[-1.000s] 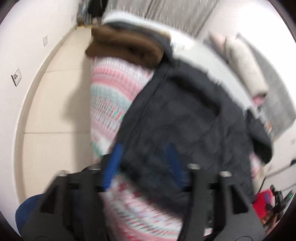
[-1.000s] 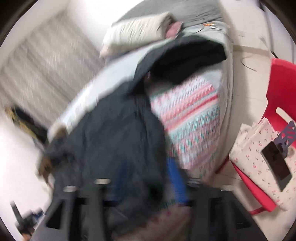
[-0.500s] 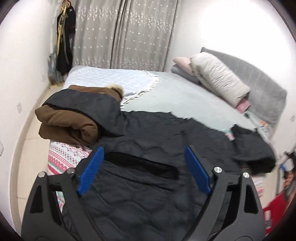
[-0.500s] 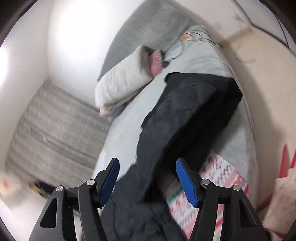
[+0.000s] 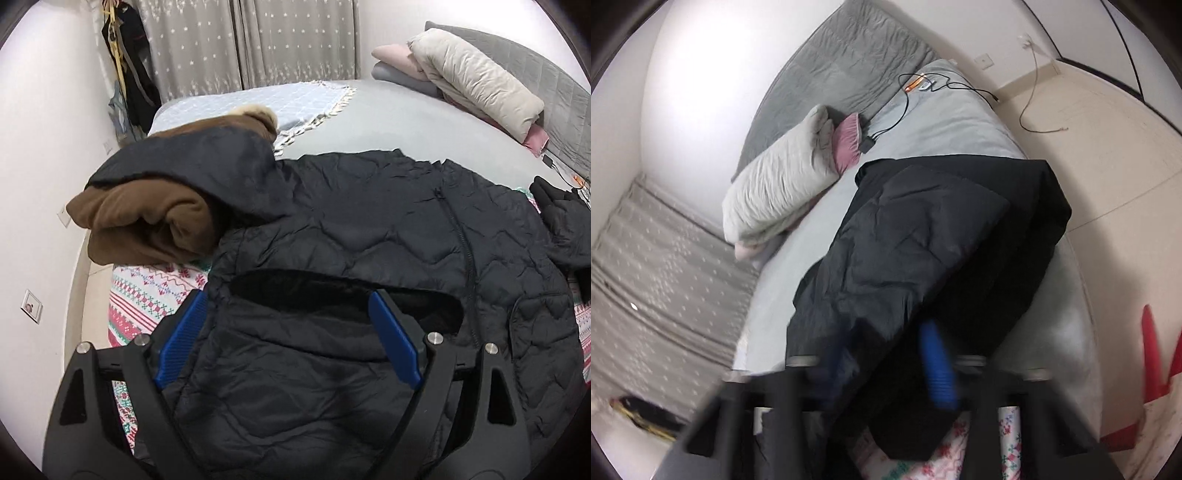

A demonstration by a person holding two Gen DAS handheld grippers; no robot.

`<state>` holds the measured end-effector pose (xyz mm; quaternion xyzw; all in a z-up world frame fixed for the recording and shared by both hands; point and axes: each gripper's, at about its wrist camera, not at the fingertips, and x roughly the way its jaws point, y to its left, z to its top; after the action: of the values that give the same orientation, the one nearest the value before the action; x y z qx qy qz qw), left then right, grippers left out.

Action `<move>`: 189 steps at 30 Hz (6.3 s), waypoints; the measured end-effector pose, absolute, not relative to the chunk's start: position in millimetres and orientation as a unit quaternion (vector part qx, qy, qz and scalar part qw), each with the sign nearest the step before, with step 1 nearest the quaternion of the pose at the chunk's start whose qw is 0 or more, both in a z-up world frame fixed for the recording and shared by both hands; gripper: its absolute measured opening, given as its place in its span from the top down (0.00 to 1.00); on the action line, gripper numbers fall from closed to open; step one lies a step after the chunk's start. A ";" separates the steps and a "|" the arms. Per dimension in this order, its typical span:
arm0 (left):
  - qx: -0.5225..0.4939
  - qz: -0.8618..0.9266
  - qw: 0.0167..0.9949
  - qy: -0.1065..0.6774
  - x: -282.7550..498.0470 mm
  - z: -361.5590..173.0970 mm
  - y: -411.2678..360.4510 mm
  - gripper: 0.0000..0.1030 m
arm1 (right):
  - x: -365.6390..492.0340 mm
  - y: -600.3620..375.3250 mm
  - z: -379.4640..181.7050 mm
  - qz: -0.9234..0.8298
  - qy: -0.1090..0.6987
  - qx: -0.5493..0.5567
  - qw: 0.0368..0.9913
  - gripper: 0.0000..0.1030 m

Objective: Fold large clothes

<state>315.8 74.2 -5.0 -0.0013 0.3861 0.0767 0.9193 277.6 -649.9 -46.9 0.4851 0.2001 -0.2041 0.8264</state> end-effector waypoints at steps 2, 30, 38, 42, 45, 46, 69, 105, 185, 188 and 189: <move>-0.002 0.081 0.919 0.386 318.6 -8.5 80.1 0.13 | 275.7 -645.1 -29.3 -0.224 0.175 0.448 0.848 0.93; -0.101 0.114 0.901 0.405 349.8 -19.0 164.4 0.13 | 426.1 -81.1 -73.9 0.141 0.344 -0.147 0.917 0.86; -0.101 0.098 0.900 0.413 353.1 -21.7 156.6 0.13 | 414.5 -96.0 -56.9 0.208 0.383 -0.049 0.899 0.42; -0.096 0.096 0.898 0.418 353.1 -23.4 154.7 0.13 | 416.3 -118.7 -42.1 0.194 0.377 -0.037 0.905 0.41; -0.097 0.097 0.898 0.418 352.8 -23.3 154.7 0.13 | 429.9 -150.4 -42.4 0.160 0.385 0.013 0.909 0.35; -0.096 0.097 0.898 0.419 352.9 -23.4 154.6 0.13 | 435.3 -161.9 -49.0 0.140 0.398 0.028 0.906 0.35; -0.118 0.102 0.896 0.415 354.0 -20.8 167.0 0.13 | 437.9 -206.3 -76.5 0.151 0.491 0.040 0.857 0.32; -0.366 0.183 0.853 0.323 370.4 7.9 365.7 0.07 | 262.0 -162.1 5.7 0.093 0.417 0.053 0.903 0.00; 0.002 -0.158 0.911 0.382 445.9 -8.6 -23.1 0.14 | 309.3 -284.8 -42.5 0.028 0.461 0.312 0.830 0.00; 0.105 -0.146 0.911 0.372 439.7 -18.8 -77.0 0.14 | 307.6 -292.8 -44.7 0.018 0.461 0.327 0.825 0.00; 0.146 -0.141 0.906 0.371 437.7 -26.9 -97.4 0.14 | 307.1 -295.6 -45.2 0.015 0.460 0.332 0.823 0.00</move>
<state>437.7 -97.4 -26.9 0.1462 0.3707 -0.1415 0.9062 307.1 -295.6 -45.2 0.3318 0.4603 0.0147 0.8233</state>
